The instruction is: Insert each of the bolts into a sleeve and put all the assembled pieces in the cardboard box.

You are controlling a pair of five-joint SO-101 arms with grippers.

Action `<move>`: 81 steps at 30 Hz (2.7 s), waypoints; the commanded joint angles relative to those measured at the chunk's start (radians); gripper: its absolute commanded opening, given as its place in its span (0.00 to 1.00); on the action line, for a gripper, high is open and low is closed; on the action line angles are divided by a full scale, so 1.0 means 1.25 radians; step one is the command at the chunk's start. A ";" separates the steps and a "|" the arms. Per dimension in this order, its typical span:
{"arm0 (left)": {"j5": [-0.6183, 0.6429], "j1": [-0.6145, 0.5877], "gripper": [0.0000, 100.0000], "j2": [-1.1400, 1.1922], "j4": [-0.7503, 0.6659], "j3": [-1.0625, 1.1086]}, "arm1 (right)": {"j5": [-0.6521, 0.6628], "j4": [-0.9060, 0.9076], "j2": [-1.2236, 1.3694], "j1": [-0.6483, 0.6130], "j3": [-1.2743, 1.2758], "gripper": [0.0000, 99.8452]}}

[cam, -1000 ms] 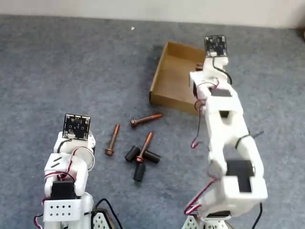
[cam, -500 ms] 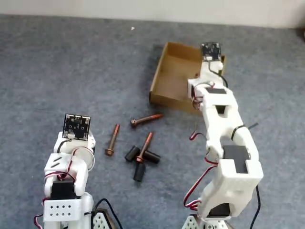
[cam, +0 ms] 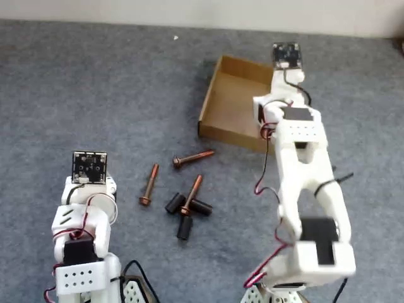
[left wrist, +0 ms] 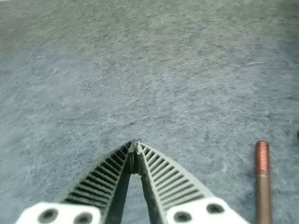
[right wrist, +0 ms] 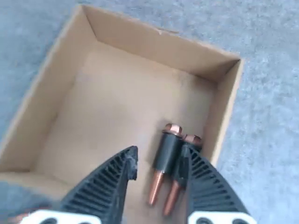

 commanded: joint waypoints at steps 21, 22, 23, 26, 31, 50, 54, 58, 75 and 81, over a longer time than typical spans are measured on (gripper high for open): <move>-0.010 -0.039 0.01 -0.007 -0.016 -0.025 | 0.004 0.620 -0.240 -0.478 0.061 0.13; -0.010 -0.039 0.01 -0.007 -0.016 -0.025 | 0.021 0.602 -0.239 -0.495 0.091 0.13; -0.010 -0.039 0.01 -0.007 -0.016 -0.025 | 0.045 0.575 -0.235 -0.509 0.127 0.13; -0.010 -0.039 0.01 -0.007 -0.016 -0.025 | 0.096 0.455 -0.238 -0.532 0.240 0.13; -0.010 -0.039 0.01 -0.007 -0.016 -0.025 | 0.098 0.296 -0.235 -0.532 0.358 0.13; -0.010 -0.039 0.01 -0.007 -0.016 -0.021 | 0.203 0.069 -0.231 -0.487 0.526 0.13; -0.010 -0.039 0.01 -0.007 -0.016 -0.020 | 0.201 0.069 -0.231 -0.487 0.527 0.13; -0.010 -0.039 0.01 -0.007 -0.016 -0.019 | 0.201 0.069 -0.231 -0.487 0.527 0.13; -0.010 -0.037 0.01 -0.007 -0.012 -0.018 | 0.201 0.072 -0.058 -0.488 0.515 0.12; -0.010 -0.037 0.01 -0.007 -0.012 -0.018 | 0.201 0.099 -0.050 -0.488 0.446 0.00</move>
